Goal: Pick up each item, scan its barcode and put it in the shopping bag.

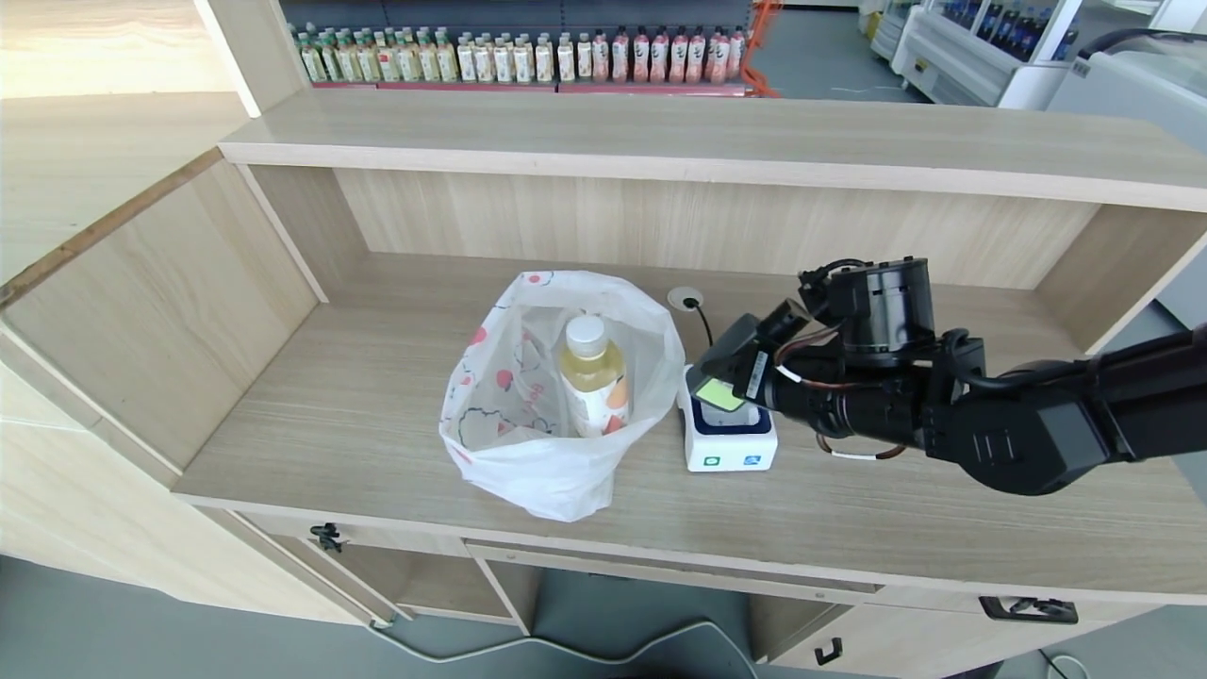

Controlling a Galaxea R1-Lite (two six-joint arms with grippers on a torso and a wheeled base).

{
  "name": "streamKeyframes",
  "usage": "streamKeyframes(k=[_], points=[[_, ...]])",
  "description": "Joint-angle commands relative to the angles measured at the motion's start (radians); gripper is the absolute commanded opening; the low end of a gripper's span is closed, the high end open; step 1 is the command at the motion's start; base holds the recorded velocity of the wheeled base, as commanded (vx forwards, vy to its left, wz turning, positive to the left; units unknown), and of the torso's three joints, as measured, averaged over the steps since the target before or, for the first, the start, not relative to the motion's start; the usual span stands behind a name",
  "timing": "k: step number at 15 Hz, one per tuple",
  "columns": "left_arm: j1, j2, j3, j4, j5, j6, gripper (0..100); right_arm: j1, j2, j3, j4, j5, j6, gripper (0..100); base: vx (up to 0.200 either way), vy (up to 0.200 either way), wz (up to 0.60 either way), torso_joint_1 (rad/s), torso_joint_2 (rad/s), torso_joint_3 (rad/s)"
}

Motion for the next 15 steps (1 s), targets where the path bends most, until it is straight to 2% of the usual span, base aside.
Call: streamKeyframes(k=[1, 3, 8, 15], points=[[0.001, 0.0, 0.0, -0.001, 0.0, 0.0, 100, 0.001, 0.0, 0.002, -0.001, 0.0, 0.002, 0, 0.0, 0.0, 0.0, 0.0, 0.0, 0.0], [0.001, 0.0, 0.0, -0.001, 0.0, 0.0, 100, -0.002, 0.0, 0.005, 0.001, 0.0, 0.025, 0, 0.0, 0.0, 0.0, 0.0, 0.0, 0.0], [0.001, 0.0, 0.0, -0.001, 0.0, 0.0, 100, 0.01, -0.019, 0.014, 0.044, -0.005, 0.187, 0, 0.0, 0.0, 0.0, 0.0, 0.0, 0.0], [0.001, 0.0, 0.0, -0.001, 0.0, -0.002, 100, 0.024, -0.088, 0.1, 0.044, -0.008, 0.227, 0, 0.0, 0.0, 0.0, 0.0, 0.0, 0.0]])
